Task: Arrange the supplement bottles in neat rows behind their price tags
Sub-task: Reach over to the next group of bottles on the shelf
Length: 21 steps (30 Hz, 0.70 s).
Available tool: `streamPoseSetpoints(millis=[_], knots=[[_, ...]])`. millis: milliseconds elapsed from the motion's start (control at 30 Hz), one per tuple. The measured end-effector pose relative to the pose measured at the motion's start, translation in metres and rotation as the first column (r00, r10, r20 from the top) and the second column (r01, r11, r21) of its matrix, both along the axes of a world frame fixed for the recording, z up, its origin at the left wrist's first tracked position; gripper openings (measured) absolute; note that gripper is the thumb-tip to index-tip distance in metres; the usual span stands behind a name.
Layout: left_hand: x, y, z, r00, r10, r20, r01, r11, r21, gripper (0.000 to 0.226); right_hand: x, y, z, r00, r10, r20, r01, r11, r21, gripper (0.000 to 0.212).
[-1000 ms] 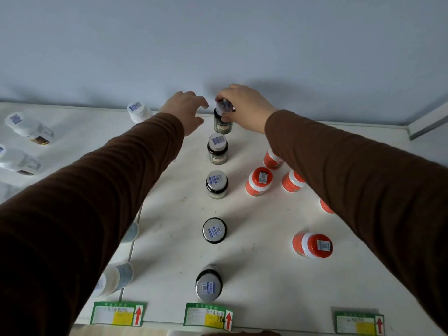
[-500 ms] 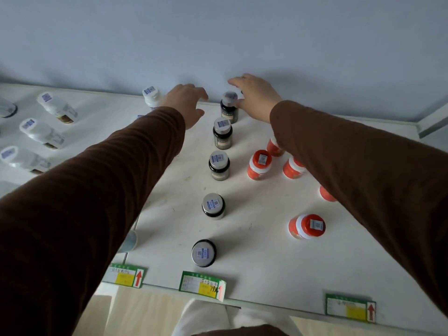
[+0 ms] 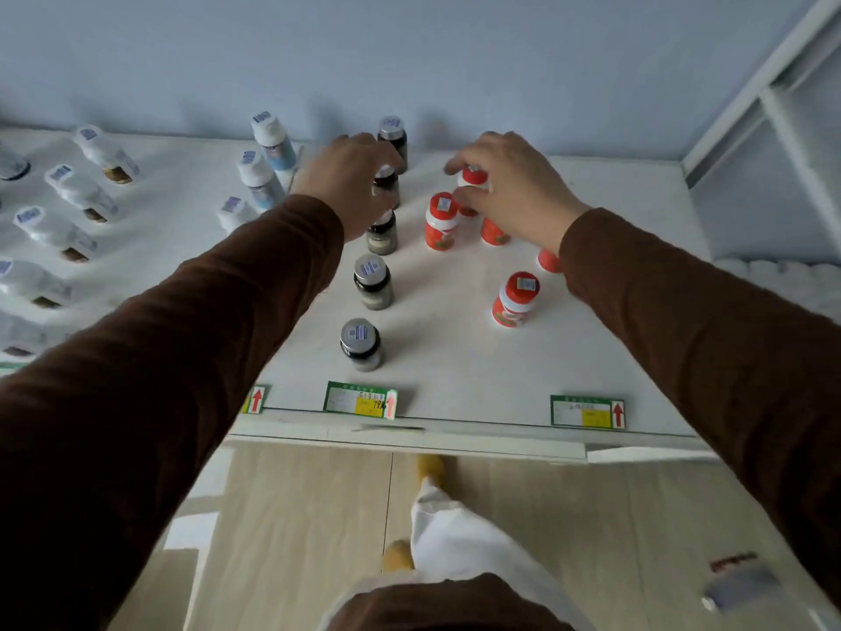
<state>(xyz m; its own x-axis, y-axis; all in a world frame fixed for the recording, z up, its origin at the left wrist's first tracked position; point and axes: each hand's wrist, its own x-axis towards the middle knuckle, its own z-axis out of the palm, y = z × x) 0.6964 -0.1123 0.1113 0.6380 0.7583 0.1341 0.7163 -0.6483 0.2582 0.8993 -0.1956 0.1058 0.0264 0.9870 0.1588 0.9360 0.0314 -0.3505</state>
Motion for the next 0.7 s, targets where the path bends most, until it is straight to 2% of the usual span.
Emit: streamPoseSetpoints(millis=[133,300,433,600,700], knots=[[0.002,-0.068,-0.005,0.999,-0.040,0.037,0.041,0.999,-0.025,0.039,0.006,-0.075,-0.003,0.998,-0.059,0.003,0.059,0.998,-0.001,0.026],[0.015,-0.147,-0.030,0.990,-0.098,0.100,0.109,0.989,-0.104,0.039,0.018,-0.167,-0.022,0.986,-0.136,-0.098,0.133,0.991,-0.034,0.026],[0.037,-0.206,-0.062,0.988,-0.100,0.122,0.122,0.973,-0.196,0.040,0.028,-0.232,-0.052,0.961,-0.222,-0.168,0.203,0.971,-0.124,0.023],[0.057,-0.266,-0.108,0.989,-0.004,0.149,0.044,0.963,-0.265,0.041,0.034,-0.285,-0.090,0.862,-0.397,-0.314,0.354,0.917,-0.185,0.013],[0.073,-0.291,-0.133,0.981,0.113,0.156,-0.068,0.960,-0.271,0.046,0.040,-0.306,-0.115,0.778,-0.493,-0.390,0.412,0.868,-0.276,0.034]])
